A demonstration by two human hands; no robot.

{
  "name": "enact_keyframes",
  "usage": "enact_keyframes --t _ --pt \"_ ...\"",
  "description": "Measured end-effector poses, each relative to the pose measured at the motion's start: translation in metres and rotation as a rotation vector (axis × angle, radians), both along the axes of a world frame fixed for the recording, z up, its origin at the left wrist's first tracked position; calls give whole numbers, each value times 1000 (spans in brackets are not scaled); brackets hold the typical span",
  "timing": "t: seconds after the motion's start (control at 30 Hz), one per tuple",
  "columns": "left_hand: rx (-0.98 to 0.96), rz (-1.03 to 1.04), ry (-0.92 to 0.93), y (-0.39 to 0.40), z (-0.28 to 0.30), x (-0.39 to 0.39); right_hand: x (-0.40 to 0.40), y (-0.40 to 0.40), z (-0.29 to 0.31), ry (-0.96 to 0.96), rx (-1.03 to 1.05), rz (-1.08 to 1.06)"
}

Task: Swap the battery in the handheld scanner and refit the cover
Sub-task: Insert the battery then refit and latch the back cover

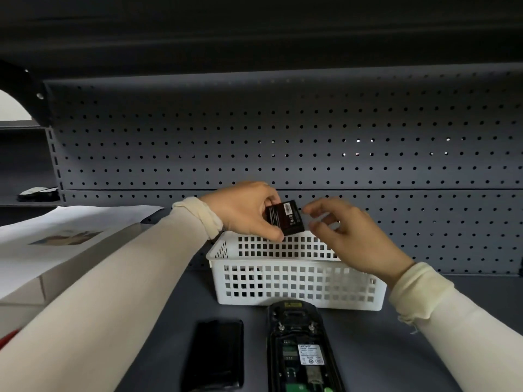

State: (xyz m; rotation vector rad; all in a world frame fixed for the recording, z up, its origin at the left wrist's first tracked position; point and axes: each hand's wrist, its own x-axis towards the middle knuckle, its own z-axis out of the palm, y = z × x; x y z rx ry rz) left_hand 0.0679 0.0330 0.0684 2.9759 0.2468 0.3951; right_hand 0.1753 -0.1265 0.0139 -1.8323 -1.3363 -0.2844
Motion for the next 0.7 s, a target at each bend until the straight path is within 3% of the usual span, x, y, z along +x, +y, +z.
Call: enact_keyframes --t 0.23,0.7 --pt "-85 -21 -23 -21 13 -28 -23 -23 26 231 -22 264" --pt "-145 -55 5 -52 -26 -68 -51 -51 18 145 -285 288"
